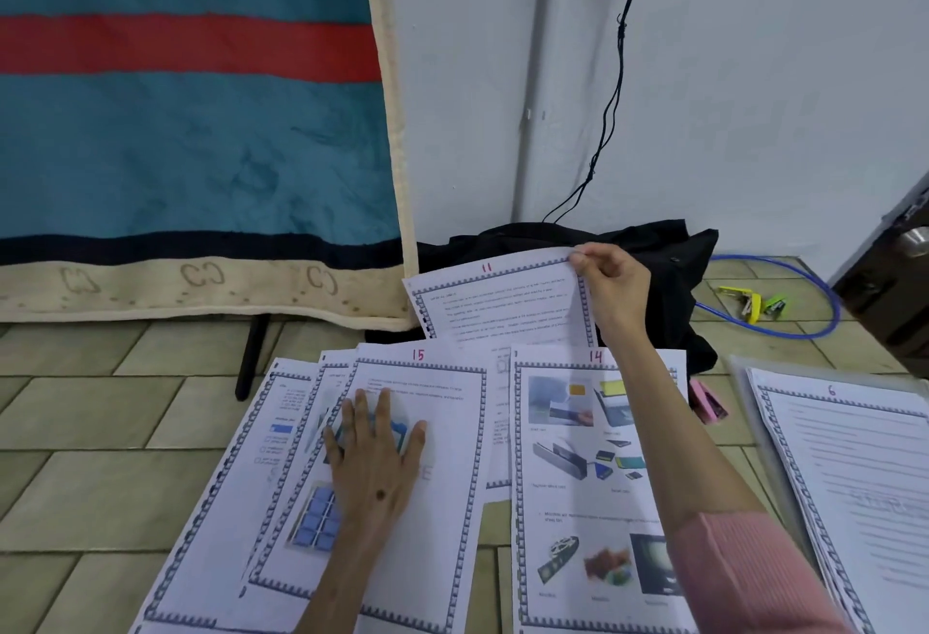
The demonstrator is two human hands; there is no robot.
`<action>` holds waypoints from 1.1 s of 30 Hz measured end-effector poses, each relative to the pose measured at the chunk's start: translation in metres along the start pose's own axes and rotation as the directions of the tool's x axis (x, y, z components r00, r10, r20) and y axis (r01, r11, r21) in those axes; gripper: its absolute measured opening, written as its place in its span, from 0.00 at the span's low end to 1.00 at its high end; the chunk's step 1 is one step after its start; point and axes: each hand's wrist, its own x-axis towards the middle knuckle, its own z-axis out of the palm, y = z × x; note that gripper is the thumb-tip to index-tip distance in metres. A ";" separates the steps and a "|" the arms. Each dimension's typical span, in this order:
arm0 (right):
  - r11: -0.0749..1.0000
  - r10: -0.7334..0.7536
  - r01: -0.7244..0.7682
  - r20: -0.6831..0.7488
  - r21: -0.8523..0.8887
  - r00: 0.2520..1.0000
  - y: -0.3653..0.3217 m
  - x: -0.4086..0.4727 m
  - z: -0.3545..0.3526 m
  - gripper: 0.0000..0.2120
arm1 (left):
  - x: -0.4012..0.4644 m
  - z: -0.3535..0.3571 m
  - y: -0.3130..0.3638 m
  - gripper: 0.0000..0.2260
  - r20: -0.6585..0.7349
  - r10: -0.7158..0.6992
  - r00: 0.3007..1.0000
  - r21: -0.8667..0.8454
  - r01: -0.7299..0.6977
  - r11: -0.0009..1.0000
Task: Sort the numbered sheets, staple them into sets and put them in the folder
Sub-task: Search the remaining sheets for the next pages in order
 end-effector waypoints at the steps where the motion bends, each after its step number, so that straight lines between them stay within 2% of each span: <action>1: 1.000 -0.027 0.027 -0.005 0.002 1.000 -0.006 0.001 0.001 0.09 | 0.000 -0.001 0.000 0.38 0.000 0.001 1.000 0.002 -0.001 1.000; 3: 0.994 -0.111 0.111 -0.050 -0.003 0.993 -0.018 0.003 0.003 0.10 | -0.002 -0.002 0.001 0.41 -0.002 0.009 1.000 0.014 -0.009 1.000; 6: 0.968 -0.253 0.249 -0.207 -0.046 0.945 -0.041 0.005 0.011 0.11 | -0.004 -0.004 0.003 0.44 0.003 0.013 1.000 0.014 -0.013 1.000; 8: 0.942 -0.331 0.333 -0.308 -0.049 0.892 -0.059 0.004 0.015 0.11 | -0.004 -0.006 0.004 0.48 0.010 0.011 1.000 0.016 -0.011 1.000; 13: 0.843 -0.500 0.535 -0.444 -0.053 0.744 -0.106 -0.001 0.012 0.10 | -0.004 -0.010 0.006 0.49 0.055 -0.006 0.998 0.083 0.002 0.997; 16: 0.792 -0.557 0.603 -0.521 -0.097 0.647 -0.132 0.005 -0.001 0.05 | -0.004 -0.011 0.006 0.44 0.077 -0.017 0.997 0.077 0.011 0.997; 17: 0.823 -0.517 0.559 -0.543 -0.101 0.662 -0.131 0.016 -0.012 0.08 | -0.003 -0.012 0.006 0.42 0.085 -0.019 0.996 0.065 0.013 0.998; 18: 0.863 -0.464 0.497 -0.523 -0.088 0.714 -0.126 0.036 -0.029 0.15 | -0.004 -0.012 0.006 0.42 0.088 -0.020 0.996 0.052 0.015 0.999; 19: 0.889 -0.434 0.444 -0.520 -0.114 0.736 -0.108 0.059 -0.049 0.23 | -0.004 -0.013 0.006 0.43 0.085 -0.019 0.996 0.042 0.015 0.999; 20: 0.926 -0.366 0.364 -0.482 -0.102 0.796 -0.095 0.070 -0.067 0.29 | -0.005 -0.014 0.006 0.44 0.086 -0.016 0.996 0.034 0.013 0.999; 21: 0.947 -0.315 0.304 -0.470 -0.101 0.825 -0.075 0.083 -0.083 0.31 | -0.005 -0.015 0.006 0.44 0.093 -0.013 0.996 0.027 0.011 1.000; 23: 0.934 -0.330 0.235 -0.392 -0.271 0.859 -0.072 0.059 -0.102 0.15 | -0.004 -0.017 0.005 0.40 0.121 -0.013 0.993 -0.002 0.014 1.000; 24: 0.928 -0.279 0.155 -0.352 -0.340 0.894 -0.082 0.031 -0.095 0.08 | -0.003 -0.018 0.004 0.37 0.129 -0.016 0.992 -0.032 0.020 0.999; 25: 0.916 -0.251 0.121 -0.309 -0.383 0.918 -0.085 0.004 -0.090 0.06 | -0.001 -0.019 0.004 0.35 0.129 -0.019 0.991 -0.066 0.028 0.997; 28: 0.872 -0.197 0.102 -0.151 -0.479 0.969 -0.052 -0.060 -0.087 0.13 | 0.007 -0.025 0.002 0.35 0.115 -0.060 0.992 -0.124 0.075 0.989; 30: 0.847 -0.126 0.035 -0.135 -0.531 0.983 -0.015 -0.081 -0.091 0.11 | 0.011 -0.032 -0.001 0.34 0.077 -0.122 0.990 -0.158 0.133 0.979; 33: 0.832 0.078 -0.129 -0.116 -0.539 0.990 0.030 -0.099 -0.095 0.12 | 0.015 -0.041 -0.009 0.31 0.000 -0.229 0.973 -0.093 0.228 0.969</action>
